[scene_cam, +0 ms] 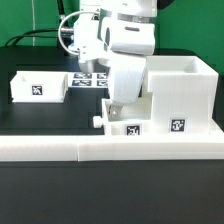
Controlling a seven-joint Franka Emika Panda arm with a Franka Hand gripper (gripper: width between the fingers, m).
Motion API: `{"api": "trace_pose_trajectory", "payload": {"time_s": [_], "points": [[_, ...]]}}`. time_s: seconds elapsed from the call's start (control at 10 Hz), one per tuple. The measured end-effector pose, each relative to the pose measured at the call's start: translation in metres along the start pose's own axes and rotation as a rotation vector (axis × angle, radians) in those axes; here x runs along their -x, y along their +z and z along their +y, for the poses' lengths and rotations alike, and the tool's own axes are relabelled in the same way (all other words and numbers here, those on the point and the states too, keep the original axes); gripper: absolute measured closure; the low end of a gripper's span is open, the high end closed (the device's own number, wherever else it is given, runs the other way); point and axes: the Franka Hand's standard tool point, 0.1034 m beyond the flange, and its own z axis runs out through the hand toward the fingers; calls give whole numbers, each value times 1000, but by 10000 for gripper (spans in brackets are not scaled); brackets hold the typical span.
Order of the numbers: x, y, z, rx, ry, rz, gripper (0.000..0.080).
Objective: Assemble drawer
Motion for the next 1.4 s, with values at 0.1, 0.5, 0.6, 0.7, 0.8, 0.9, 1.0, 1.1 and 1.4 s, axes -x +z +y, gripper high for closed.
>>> {"api": "trace_pose_trajectory", "payload": {"time_s": [0.1,0.5,0.6,0.7,0.8,0.9,1.0,1.1,1.4], "points": [[4,-9,2,-8,-2,-8,242],[42,-24,2,-31,-59,-24,151],[49,-20,-1,-46,-63,-24,151],[50,-20,-1,-46,-60,-23,151],[49,-19,-2,-46,-61,-23,151],[51,-19,-2,-48,-73,-16,151],[59,-17,-3,-55,-83,40,151],[67,-11,-3,-61,-78,100,151],[74,1,-2,-93,-73,228,151]]}}
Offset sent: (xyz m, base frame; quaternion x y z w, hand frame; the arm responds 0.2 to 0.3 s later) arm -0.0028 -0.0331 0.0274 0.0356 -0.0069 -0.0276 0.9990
